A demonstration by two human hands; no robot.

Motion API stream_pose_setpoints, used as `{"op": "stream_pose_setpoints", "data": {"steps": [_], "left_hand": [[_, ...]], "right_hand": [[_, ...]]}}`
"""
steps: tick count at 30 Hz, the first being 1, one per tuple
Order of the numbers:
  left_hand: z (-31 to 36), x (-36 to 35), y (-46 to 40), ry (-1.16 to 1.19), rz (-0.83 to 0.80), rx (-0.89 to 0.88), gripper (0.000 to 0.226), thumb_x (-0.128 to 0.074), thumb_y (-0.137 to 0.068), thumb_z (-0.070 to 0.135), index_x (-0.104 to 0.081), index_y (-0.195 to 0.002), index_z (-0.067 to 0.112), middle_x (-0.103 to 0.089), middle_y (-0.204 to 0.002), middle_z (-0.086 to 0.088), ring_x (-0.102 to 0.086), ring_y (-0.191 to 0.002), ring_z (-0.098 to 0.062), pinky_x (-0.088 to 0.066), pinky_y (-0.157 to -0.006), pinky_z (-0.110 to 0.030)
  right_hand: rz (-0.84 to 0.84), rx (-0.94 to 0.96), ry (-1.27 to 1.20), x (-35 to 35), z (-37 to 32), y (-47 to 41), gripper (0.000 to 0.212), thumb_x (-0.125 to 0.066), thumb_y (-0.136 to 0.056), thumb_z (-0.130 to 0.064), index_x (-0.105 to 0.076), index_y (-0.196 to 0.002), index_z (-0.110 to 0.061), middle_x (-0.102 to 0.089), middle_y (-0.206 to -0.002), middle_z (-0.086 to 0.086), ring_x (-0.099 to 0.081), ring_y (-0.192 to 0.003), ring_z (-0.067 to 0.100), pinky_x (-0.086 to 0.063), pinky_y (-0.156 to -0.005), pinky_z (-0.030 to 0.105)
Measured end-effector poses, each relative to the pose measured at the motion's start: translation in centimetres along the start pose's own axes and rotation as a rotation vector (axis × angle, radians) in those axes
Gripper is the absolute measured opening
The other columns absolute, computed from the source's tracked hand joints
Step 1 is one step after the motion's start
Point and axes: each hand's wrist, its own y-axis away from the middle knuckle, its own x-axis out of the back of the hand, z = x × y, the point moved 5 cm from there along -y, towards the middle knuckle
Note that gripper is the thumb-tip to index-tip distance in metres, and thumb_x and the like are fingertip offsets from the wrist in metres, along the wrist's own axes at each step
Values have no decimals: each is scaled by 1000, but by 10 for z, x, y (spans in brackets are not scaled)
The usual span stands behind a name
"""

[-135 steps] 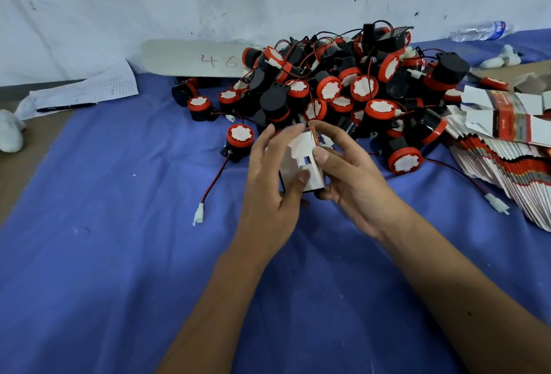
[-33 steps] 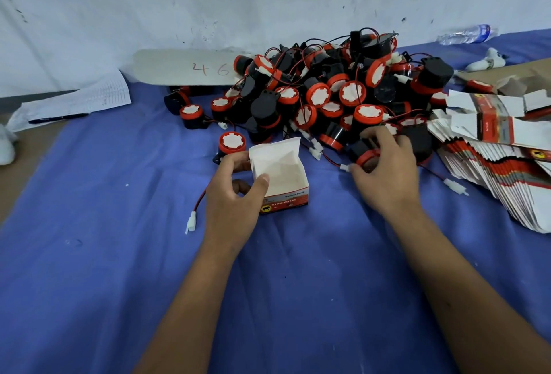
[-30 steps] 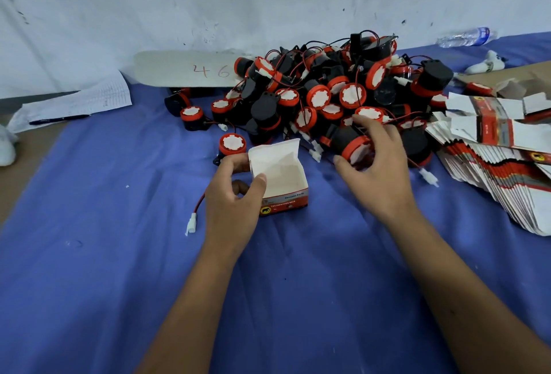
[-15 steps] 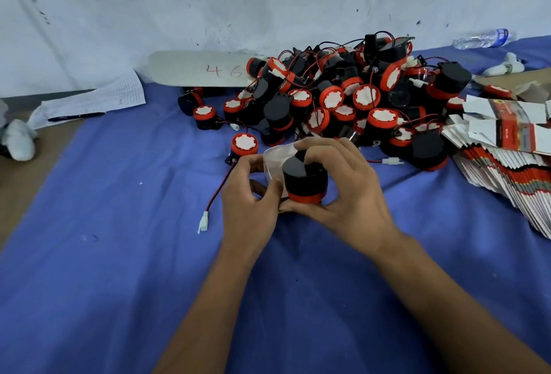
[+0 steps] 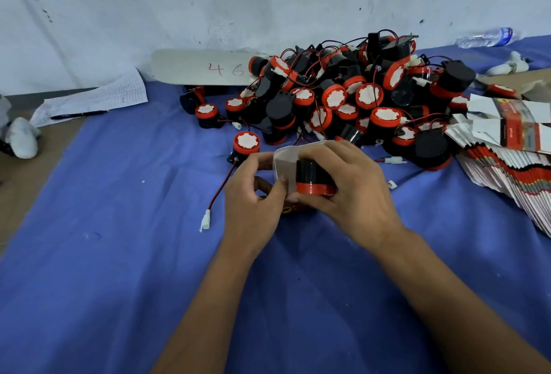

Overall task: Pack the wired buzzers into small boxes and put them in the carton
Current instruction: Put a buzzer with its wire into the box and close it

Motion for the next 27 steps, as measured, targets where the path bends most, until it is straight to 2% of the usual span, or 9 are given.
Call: {"op": "stream_pose_setpoints", "data": {"steps": [3, 6, 9, 12, 16, 19, 21, 24, 27], "left_hand": [[1, -1, 1, 8, -15, 16, 18, -68, -101, 23, -69, -118, 21, -72, -106, 13, -69, -98, -12, -62, -75, -44], [0, -1, 1, 24, -12, 18, 20, -69, -99, 21, -69, -119, 19, -72, -109, 11, -69, -101, -12, -61, -79, -43], [2, -1, 1, 30, -24, 7, 20, -69, -96, 23, -69, -116, 19, -73, -104, 9, -70, -92, -13, -61, -74, -42], [1, -3, 2, 39, -45, 6, 25, -61, -86, 24, -69, -108, 19, -72, -94, 6, -68, -85, -14, -57, -71, -32], [0, -2, 2, 36, -69, -18, 31, -59, -82, 18, -69, -111, 22, -72, -97, 11, -69, -92, -7, -56, -72, -20], [0, -2, 0, 18, -54, -28, 22, -66, -94, 16, -68, -114, 26, -72, -103, 18, -66, -103, -2, -55, -78, -16], [-1, -2, 0, 2, -44, -39, 21, -66, -97, 12, -69, -114, 24, -72, -104, 17, -66, -103, -3, -54, -78, -14], [-3, -3, 0, 11, -29, -17, 18, -64, -98, 14, -70, -113, 22, -73, -102, 15, -69, -94, -8, -58, -73, -23], [-4, -1, -1, 6, -8, -15, 18, -63, -99, 12, -71, -113, 20, -73, -101, 12, -70, -90, -10, -59, -70, -28]], "right_hand": [[-26, -10, 51, 0, 0, 0, 58, -67, -87, -61, -54, -133, -27, -59, -113, -4, -50, -105, 16, -54, -78, 38], [-17, 14, 32, 4, -3, 0, 62, -63, -94, -56, -50, -143, -21, -52, -124, -1, -45, -113, 15, -48, -91, 32], [38, 55, -152, 6, -17, -1, 59, -55, -101, -39, -41, -151, -10, -45, -135, 3, -41, -123, 18, -38, -105, 27], [-36, 77, -297, -5, -33, 1, 62, -55, -101, -33, -36, -155, -8, -43, -136, 1, -43, -126, 20, -37, -109, 25], [-55, -53, -327, -11, -22, 2, 65, -69, -94, -42, -50, -147, -10, -48, -127, -2, -49, -118, 4, -39, -99, 12], [-18, -167, -258, -6, -3, 1, 68, -77, -85, -49, -56, -142, -18, -49, -125, -6, -50, -116, 2, -43, -97, 12], [-14, -181, -223, -4, 5, 1, 69, -82, -81, -46, -57, -140, -22, -50, -125, -8, -51, -116, 1, -44, -97, 11], [-51, -151, -207, -4, 8, -1, 62, -86, -78, -37, -54, -130, -28, -51, -123, -12, -51, -114, 0, -43, -96, 11], [-217, -70, -199, -12, 7, 1, 61, -80, -85, -20, -53, -140, -25, -48, -134, -6, -44, -128, 11, -36, -109, 18]]}}
